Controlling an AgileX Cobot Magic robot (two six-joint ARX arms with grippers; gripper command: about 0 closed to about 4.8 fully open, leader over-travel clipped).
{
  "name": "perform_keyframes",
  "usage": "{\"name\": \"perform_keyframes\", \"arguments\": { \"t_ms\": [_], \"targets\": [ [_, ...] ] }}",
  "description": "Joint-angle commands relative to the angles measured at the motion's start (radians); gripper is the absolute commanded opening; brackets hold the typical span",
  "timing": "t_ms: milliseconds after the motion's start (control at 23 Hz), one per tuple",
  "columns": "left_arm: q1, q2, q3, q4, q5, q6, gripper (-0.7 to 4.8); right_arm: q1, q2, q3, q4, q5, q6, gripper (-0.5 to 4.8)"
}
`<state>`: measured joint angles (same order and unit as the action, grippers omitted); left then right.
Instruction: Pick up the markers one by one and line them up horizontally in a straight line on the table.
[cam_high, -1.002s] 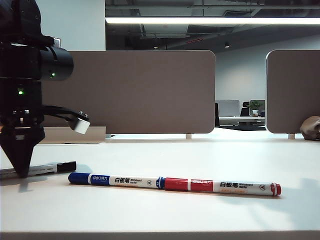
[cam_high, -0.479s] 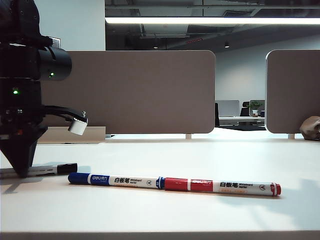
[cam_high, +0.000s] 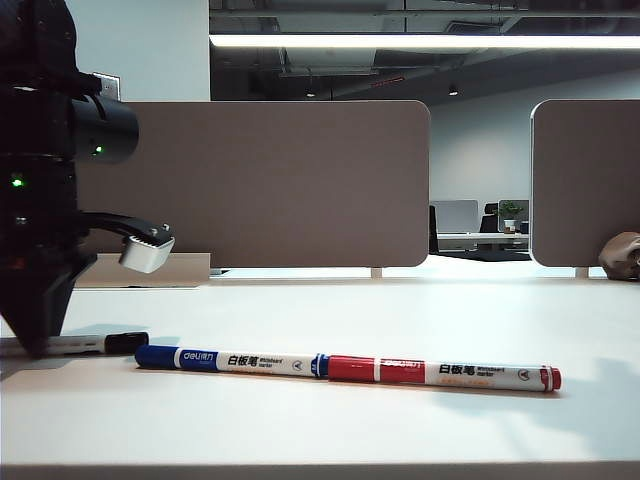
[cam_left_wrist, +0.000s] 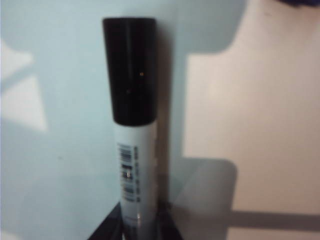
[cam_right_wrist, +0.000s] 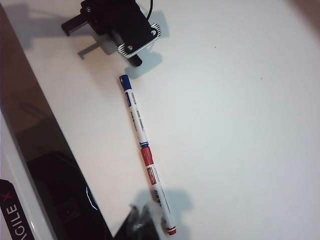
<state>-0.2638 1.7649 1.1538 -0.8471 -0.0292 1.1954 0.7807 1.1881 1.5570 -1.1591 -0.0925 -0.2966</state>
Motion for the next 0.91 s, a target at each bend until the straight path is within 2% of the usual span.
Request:
{"name": "perform_keyframes", "arguments": {
  "t_ms": [44, 174, 566, 740, 915],
  "targets": [
    [0.002, 0.026, -0.026, -0.100, 0.008, 0.066, 0.96, 0.000, -0.003, 0.004, 0.007, -0.019, -0.008, -0.01],
    [0.002, 0.026, -0.026, -0.136, 0.008, 0.116, 0.95, 0.000, -0.003, 0.004, 0.007, -0.019, -0.019, -0.01],
    [0.001, 0.026, -0.026, -0.161, 0.060, 0.117, 0.89, 0.000, -0.003, 0.004, 0.007, -0.019, -0.022, -0.01],
    [0.001, 0.026, -0.026, -0.171, 0.129, 0.137, 0.89, 0.000, -0.003, 0.004, 0.008, -0.018, -0.022, -0.01],
    [0.000, 0.026, -0.026, -0.143, 0.131, 0.143, 0.89, 0.000, -0.003, 0.004, 0.007, -0.018, -0.022, -0.01]
  ]
}}
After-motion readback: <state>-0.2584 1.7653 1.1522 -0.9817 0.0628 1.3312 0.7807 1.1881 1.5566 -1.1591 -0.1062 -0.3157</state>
